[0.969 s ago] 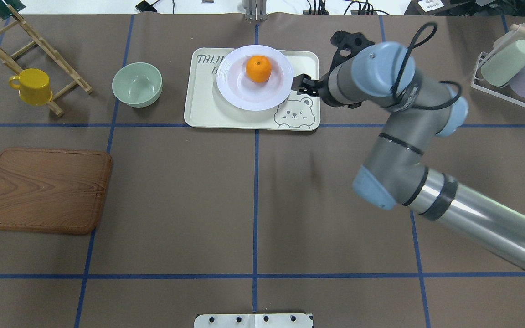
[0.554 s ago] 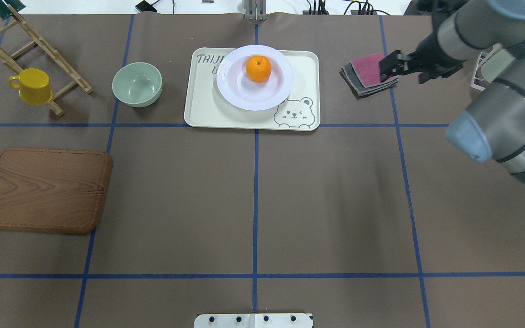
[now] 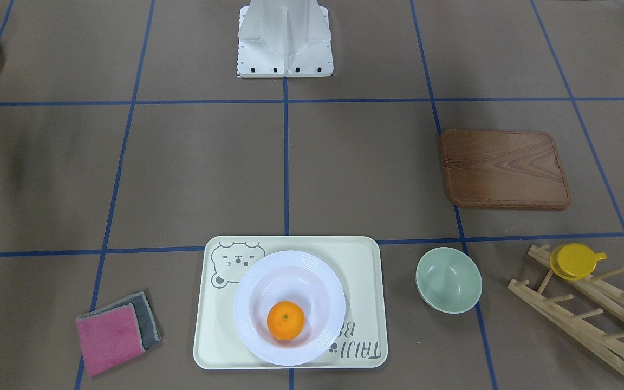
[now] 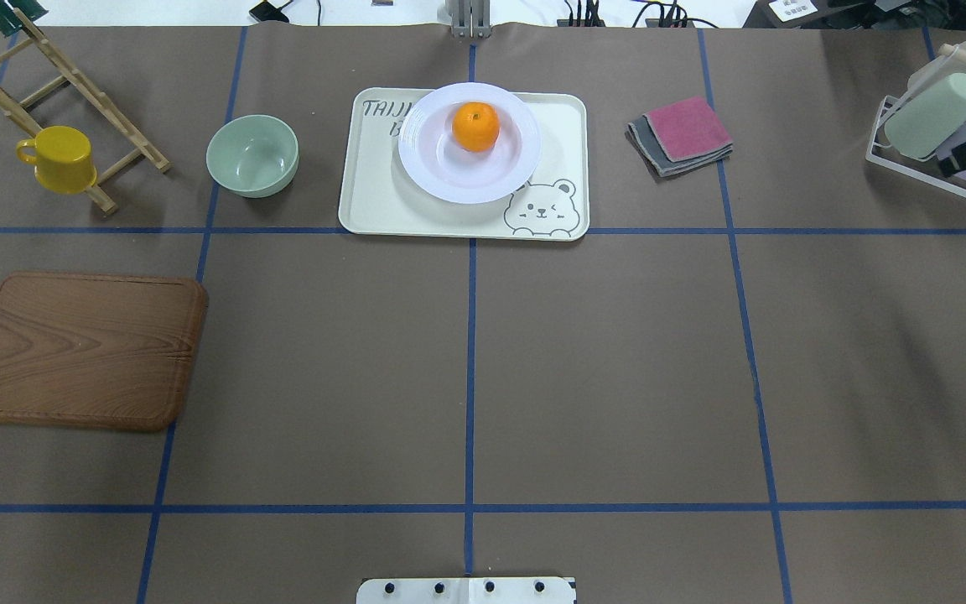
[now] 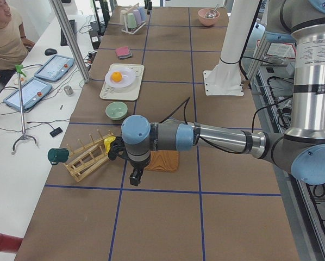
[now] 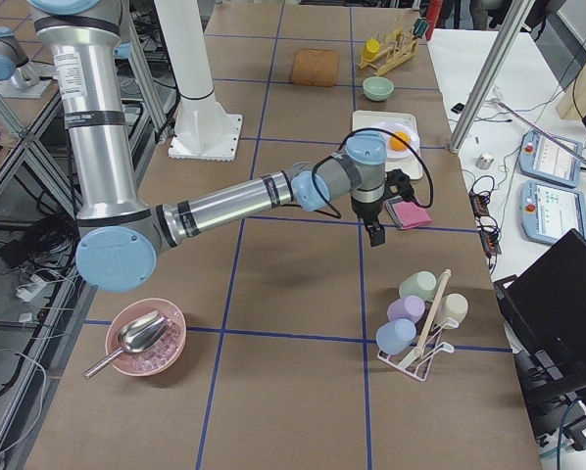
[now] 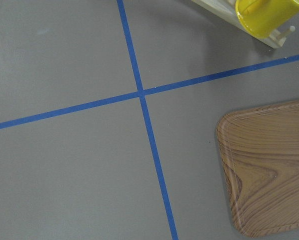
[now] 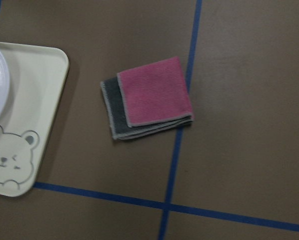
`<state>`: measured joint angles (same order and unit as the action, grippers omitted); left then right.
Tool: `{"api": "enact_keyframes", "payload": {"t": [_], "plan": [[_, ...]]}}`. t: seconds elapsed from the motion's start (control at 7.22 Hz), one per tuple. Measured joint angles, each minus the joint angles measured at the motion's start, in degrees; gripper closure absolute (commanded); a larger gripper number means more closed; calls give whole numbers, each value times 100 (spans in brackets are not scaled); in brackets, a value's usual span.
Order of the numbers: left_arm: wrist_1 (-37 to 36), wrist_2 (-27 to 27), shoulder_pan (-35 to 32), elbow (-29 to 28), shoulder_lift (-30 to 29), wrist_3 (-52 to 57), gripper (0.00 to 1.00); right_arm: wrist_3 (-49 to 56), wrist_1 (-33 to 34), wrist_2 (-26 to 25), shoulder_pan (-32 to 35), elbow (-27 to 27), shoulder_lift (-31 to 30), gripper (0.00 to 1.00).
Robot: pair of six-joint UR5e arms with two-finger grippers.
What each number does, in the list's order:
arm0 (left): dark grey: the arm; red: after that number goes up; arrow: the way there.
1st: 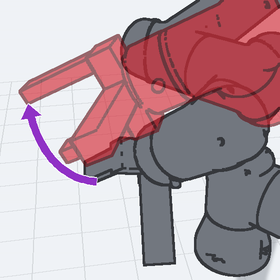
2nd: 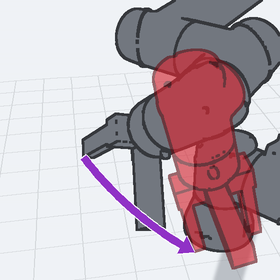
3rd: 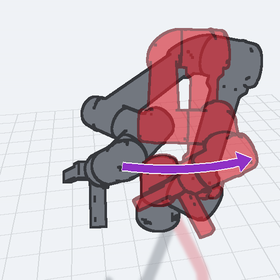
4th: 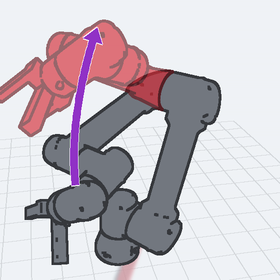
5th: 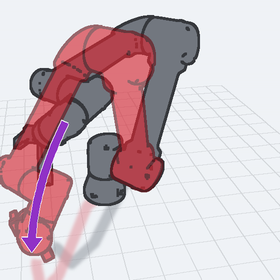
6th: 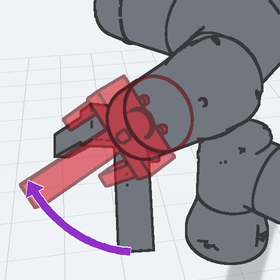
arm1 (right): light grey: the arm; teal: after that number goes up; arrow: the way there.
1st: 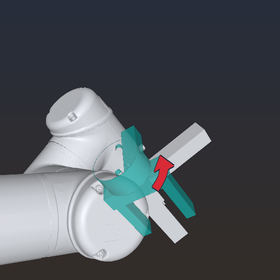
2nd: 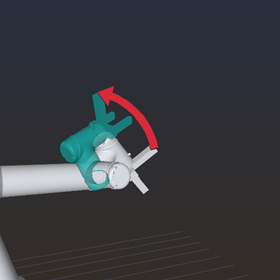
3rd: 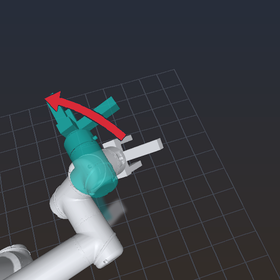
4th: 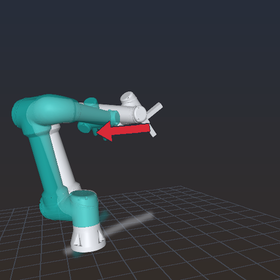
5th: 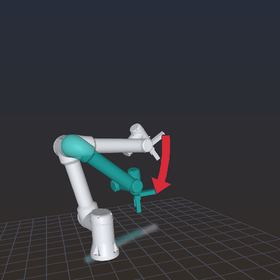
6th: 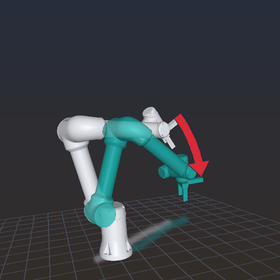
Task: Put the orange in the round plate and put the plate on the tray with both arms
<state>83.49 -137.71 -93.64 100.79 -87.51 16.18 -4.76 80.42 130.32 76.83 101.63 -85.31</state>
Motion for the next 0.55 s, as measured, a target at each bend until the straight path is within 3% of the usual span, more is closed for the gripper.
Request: {"api": "enact_keyframes", "payload": {"t": [0.28,0.55], "plan": [[109,-17,-10,6,74,-4,0,1455,71,33,446,-55,-736,0],[122,8,-9,-1,184,-3,0,2575,812,37,725,-31,-1025,0]]}}
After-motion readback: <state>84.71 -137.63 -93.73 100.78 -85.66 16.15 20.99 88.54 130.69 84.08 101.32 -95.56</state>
